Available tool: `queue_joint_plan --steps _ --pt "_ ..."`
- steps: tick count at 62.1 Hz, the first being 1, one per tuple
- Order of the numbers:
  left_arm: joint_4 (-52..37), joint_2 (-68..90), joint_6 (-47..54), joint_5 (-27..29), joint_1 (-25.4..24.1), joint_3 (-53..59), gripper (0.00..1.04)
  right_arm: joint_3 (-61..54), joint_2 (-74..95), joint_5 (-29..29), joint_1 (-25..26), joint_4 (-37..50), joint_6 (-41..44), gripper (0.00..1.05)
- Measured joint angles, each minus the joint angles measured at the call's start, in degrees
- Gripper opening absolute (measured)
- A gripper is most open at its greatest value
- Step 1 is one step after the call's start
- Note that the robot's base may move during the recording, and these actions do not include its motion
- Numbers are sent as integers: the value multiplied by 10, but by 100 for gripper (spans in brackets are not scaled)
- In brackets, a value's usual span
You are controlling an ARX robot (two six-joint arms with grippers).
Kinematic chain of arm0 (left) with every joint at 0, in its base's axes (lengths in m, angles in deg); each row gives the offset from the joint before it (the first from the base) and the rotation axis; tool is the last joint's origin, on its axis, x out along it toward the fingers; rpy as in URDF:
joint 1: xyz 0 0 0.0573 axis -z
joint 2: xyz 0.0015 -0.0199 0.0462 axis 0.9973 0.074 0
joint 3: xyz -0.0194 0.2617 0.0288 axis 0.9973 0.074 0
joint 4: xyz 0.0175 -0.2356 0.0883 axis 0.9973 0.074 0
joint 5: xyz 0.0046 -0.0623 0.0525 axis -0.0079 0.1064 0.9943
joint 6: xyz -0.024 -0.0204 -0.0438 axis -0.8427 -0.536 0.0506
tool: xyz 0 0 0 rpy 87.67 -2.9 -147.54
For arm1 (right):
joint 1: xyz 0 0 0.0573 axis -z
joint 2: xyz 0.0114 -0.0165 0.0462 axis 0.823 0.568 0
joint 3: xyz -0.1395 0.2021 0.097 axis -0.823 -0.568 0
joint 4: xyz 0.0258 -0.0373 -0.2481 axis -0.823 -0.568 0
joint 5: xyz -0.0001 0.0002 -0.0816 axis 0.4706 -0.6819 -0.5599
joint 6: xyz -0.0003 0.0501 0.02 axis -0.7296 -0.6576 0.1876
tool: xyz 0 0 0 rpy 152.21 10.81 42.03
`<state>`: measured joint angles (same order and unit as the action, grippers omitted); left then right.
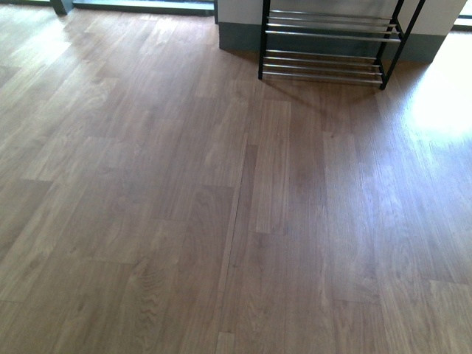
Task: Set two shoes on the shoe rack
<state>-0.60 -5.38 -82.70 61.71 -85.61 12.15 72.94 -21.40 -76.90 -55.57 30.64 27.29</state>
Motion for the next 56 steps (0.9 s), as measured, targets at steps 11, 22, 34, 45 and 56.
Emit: queue_joint_plan --steps 11,22,34,45,56 --pt "0 0 0 0 0 0 95 0 0 0 0 0 0 96" --pt "0 0 0 0 0 0 95 0 0 0 0 0 0 96" --pt "0 0 0 0 0 0 95 0 0 0 0 0 0 96" --pt "0 0 0 0 0 0 95 0 0 0 0 0 0 96" --pt "0 0 0 0 0 0 95 0 0 0 0 0 0 96"
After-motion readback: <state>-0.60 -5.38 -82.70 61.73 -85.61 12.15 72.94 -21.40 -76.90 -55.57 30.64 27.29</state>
